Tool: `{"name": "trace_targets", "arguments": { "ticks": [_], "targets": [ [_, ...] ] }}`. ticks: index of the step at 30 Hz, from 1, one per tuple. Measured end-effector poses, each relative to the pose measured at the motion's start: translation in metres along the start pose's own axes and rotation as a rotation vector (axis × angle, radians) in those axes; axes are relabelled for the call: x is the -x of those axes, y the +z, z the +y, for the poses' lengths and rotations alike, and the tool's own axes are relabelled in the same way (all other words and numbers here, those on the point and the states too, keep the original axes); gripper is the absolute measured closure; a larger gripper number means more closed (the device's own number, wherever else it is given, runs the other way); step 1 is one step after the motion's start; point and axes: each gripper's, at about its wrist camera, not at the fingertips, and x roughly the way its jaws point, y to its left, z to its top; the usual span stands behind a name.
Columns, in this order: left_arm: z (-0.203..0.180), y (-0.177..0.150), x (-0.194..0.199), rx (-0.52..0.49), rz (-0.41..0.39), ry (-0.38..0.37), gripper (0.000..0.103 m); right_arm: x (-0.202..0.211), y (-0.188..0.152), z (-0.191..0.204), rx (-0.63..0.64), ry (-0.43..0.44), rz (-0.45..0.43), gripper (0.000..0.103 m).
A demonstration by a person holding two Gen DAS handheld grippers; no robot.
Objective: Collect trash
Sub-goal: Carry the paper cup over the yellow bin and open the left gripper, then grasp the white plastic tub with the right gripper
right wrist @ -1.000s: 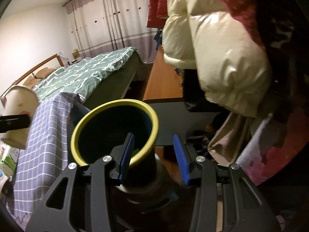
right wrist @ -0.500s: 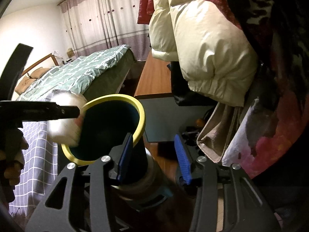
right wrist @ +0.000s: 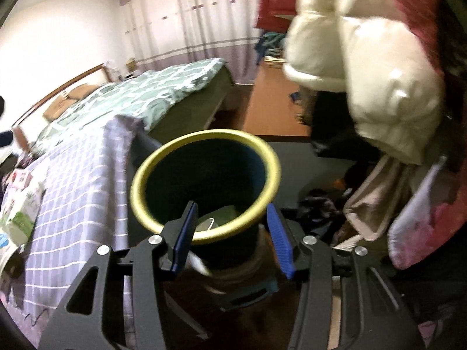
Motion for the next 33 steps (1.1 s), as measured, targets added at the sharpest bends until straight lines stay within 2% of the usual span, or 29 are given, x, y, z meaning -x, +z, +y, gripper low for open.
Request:
{"name": "trace_targets", "arguments": {
  "ticks": [2, 6, 10, 14, 18, 22, 28, 30, 33],
  "targets": [
    [0.028, -0.006, 0.026, 0.024, -0.034, 0.042, 0.005, -0.001, 0.000, 0.019, 0.028, 0.042, 0.013, 0.055],
    [0.098, -0.024, 0.082, 0.101, -0.130, 0.187, 0.005, 0.001, 0.000, 0.061, 0.098, 0.104, 0.026, 0.055],
    [0.162, -0.049, 0.121, 0.184, -0.191, 0.294, 0.005, 0.004, 0.001, 0.111, 0.169, 0.187, 0.042, 0.055],
    [0.221, -0.079, 0.147, 0.264, -0.239, 0.390, 0.005, 0.010, 0.008, 0.159, 0.232, 0.271, 0.050, 0.055],
    [0.261, -0.106, 0.155, 0.308, -0.265, 0.454, 0.005, 0.019, 0.012, 0.203, 0.266, 0.369, 0.056, 0.055],
    [0.289, -0.130, 0.152, 0.350, -0.272, 0.485, 0.005, 0.036, 0.001, 0.240, 0.323, 0.474, 0.081, 0.055],
    [0.310, -0.145, 0.144, 0.404, -0.262, 0.461, 0.005, 0.064, -0.019, 0.270, 0.440, 0.616, 0.138, 0.055],
    [0.308, -0.145, 0.144, 0.401, -0.269, 0.459, 0.005, 0.071, -0.030, 0.283, 0.495, 0.632, 0.145, 0.055],
    [0.304, -0.146, 0.145, 0.390, -0.283, 0.452, 0.005, 0.071, -0.039, 0.294, 0.534, 0.651, 0.168, 0.047]
  ]
}}
